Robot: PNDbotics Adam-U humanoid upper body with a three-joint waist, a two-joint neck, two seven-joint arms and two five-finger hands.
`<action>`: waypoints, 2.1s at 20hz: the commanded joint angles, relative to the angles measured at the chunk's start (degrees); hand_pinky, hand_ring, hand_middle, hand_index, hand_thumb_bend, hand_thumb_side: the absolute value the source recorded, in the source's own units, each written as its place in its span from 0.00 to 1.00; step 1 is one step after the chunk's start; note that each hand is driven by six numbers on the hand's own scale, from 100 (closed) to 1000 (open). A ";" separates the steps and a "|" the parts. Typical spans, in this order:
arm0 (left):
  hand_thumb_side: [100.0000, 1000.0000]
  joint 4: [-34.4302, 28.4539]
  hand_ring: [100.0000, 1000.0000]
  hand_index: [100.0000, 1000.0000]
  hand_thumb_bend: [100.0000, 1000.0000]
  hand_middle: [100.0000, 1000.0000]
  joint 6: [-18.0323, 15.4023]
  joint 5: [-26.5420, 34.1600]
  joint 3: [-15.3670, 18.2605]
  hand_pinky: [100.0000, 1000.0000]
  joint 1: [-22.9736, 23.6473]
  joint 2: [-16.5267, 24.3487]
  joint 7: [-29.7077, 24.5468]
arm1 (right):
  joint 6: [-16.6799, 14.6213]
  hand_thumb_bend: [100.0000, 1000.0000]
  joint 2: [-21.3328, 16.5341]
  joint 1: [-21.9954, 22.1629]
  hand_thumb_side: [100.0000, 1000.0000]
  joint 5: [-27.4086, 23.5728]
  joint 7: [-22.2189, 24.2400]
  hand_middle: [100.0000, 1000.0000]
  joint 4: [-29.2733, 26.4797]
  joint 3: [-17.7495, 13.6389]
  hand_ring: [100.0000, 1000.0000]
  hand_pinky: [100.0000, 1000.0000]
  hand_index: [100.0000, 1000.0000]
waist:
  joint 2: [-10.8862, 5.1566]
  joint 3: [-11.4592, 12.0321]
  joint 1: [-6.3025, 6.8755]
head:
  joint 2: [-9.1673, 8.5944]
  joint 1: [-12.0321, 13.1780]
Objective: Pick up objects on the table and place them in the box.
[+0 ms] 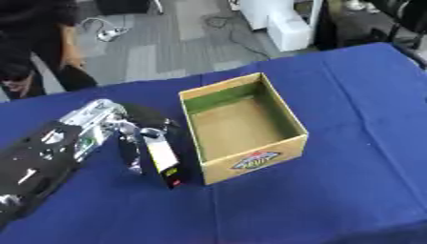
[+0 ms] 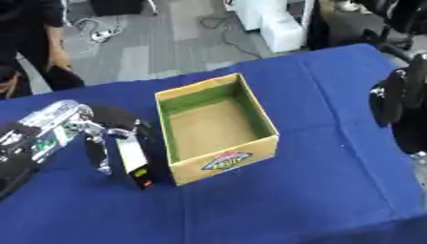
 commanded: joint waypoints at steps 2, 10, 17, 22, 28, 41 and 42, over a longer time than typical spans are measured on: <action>0.09 -1.98 0.46 0.56 0.49 0.56 -15.72 -3.33 0.60 0.21 -0.64 0.48 -6.06 | -1.64 0.00 -1.34 -0.80 1.00 -0.16 1.70 0.32 -0.75 -0.18 0.26 0.10 0.41 | -0.38 -0.17 -0.31 | -0.75 0.37; 0.00 -1.72 0.35 0.19 0.58 0.34 -15.72 -8.57 0.50 0.15 0.12 0.69 18.03 | -1.58 0.00 -1.33 -0.86 1.00 -0.32 1.72 0.32 -0.75 -0.20 0.26 0.10 0.41 | -0.36 -0.22 -0.31 | -0.88 0.37; 0.00 3.25 0.34 0.18 0.55 0.31 -15.72 -17.40 4.12 0.14 -0.18 0.92 29.23 | -1.73 0.00 -1.37 -0.48 1.00 -0.19 1.61 0.32 -0.75 -0.36 0.26 0.10 0.41 | -0.53 0.21 -0.35 | -0.94 0.02; 0.00 1.52 0.36 0.16 0.55 0.30 -15.72 -20.55 6.66 0.16 -0.88 2.56 33.05 | -1.89 0.00 -1.46 -0.09 1.00 -0.03 1.53 0.32 -0.75 -0.46 0.26 0.10 0.41 | -0.73 0.65 -0.37 | -0.93 -0.30; 0.00 -1.48 0.37 0.14 0.57 0.29 -15.72 -22.90 8.97 0.16 -1.64 3.76 37.11 | -2.12 0.00 -1.50 0.27 1.00 0.15 1.45 0.32 -0.75 -0.54 0.26 0.10 0.41 | -0.87 0.96 -0.43 | -0.84 -0.46; 0.00 -2.80 0.37 0.12 0.57 0.28 -15.72 -28.72 12.18 0.16 -3.53 2.34 43.58 | -2.01 0.00 -1.44 0.55 1.00 0.49 1.34 0.32 -0.75 -0.55 0.26 0.10 0.41 | -0.98 1.15 -0.51 | -0.69 -0.68; 0.00 -2.81 0.37 0.12 0.50 0.28 -15.72 -28.93 12.41 0.16 -3.67 2.19 43.90 | -2.02 0.00 -1.43 0.56 1.00 0.50 1.34 0.32 -0.75 -0.55 0.26 0.10 0.41 | -0.99 1.16 -0.52 | -0.68 -0.73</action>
